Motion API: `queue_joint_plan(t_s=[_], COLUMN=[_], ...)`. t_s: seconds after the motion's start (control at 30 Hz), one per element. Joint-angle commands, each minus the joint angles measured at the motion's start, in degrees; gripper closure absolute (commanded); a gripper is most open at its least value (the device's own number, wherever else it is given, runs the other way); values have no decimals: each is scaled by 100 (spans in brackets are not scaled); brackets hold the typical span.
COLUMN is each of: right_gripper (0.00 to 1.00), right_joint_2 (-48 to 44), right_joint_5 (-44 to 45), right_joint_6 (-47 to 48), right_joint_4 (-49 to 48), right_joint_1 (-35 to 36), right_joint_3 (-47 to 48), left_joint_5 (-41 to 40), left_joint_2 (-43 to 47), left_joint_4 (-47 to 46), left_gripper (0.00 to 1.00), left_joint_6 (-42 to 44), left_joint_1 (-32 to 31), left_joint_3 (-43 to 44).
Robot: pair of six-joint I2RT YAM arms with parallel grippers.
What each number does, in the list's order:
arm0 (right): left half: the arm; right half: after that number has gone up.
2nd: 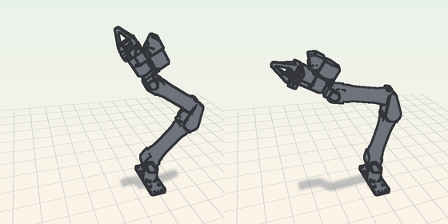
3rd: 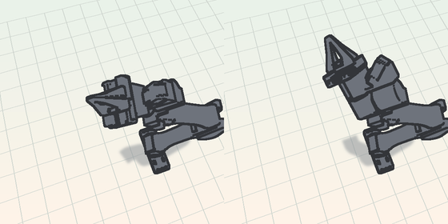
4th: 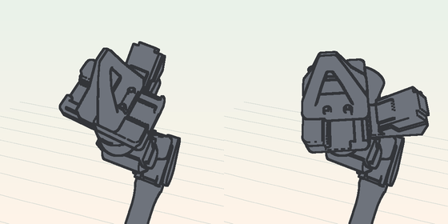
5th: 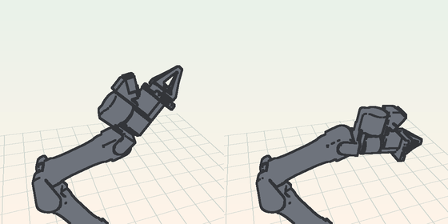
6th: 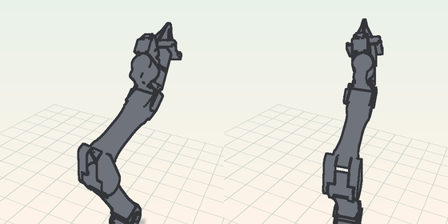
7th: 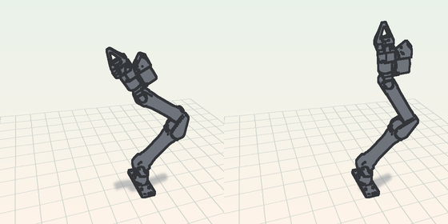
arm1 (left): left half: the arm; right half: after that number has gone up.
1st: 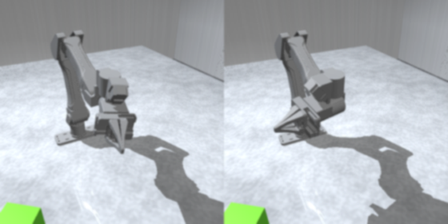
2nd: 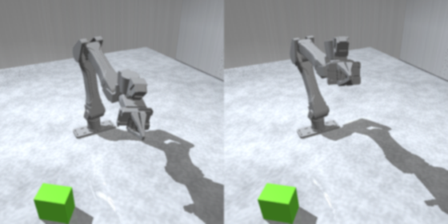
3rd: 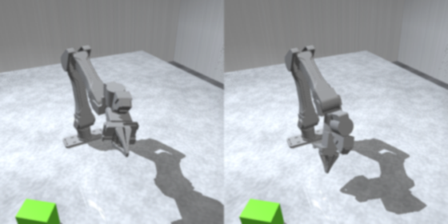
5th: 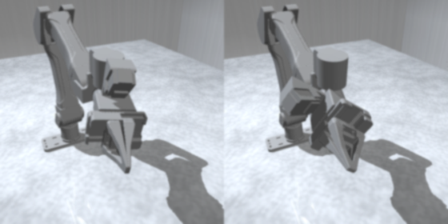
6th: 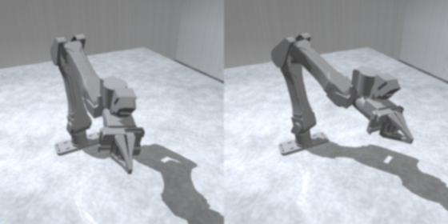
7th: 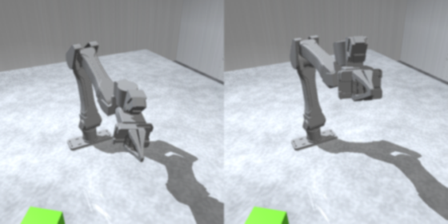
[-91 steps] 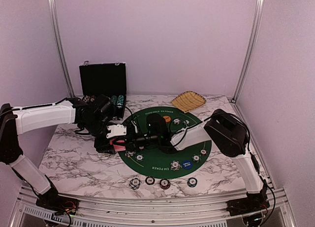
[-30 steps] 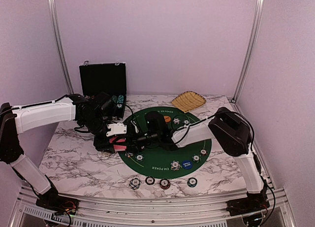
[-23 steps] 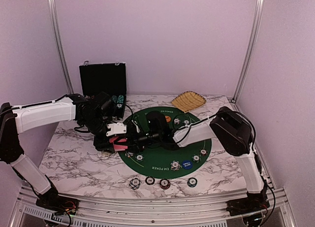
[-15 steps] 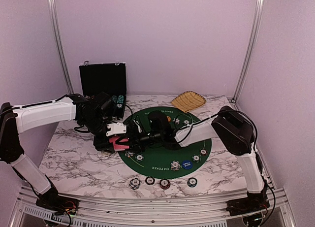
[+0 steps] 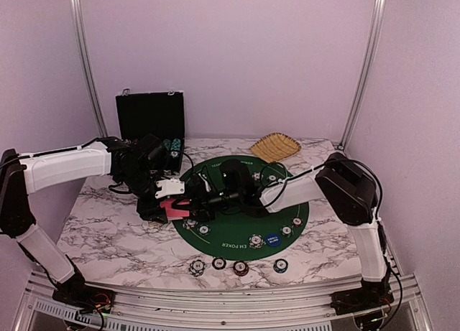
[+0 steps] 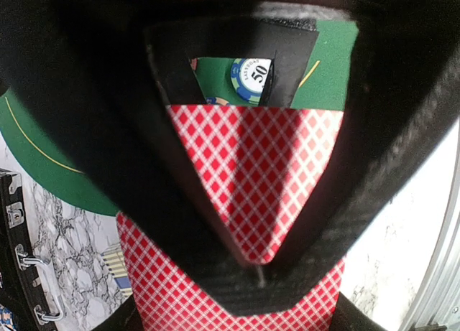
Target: Distribute texas hold em gaming equipment
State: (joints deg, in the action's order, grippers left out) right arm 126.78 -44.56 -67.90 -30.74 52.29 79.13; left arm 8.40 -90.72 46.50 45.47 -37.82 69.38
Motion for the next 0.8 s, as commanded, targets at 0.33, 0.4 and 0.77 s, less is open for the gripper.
queue_joint_plan(t_s=[0.33,0.4,0.77], right_gripper=[53,55,78], right_joint_2=[-624,-620,-785], right_joint_5=[-9,-16,-17], right_joint_6=[204,187,197], right_joint_4=[62,22,-26], right_joint_1=[-132,-137,-124], right_joint_3=[-376,-395,-582], left_joint_5=[40,37,-9], left_joint_2=[-15,-29,-69], left_joint_4=[61,61,61], left_gripper=[85,85,85], left_joint_6=[-59,-71,-81], left_joint_1=[46,47,81], left_joint_3=[190,206,233])
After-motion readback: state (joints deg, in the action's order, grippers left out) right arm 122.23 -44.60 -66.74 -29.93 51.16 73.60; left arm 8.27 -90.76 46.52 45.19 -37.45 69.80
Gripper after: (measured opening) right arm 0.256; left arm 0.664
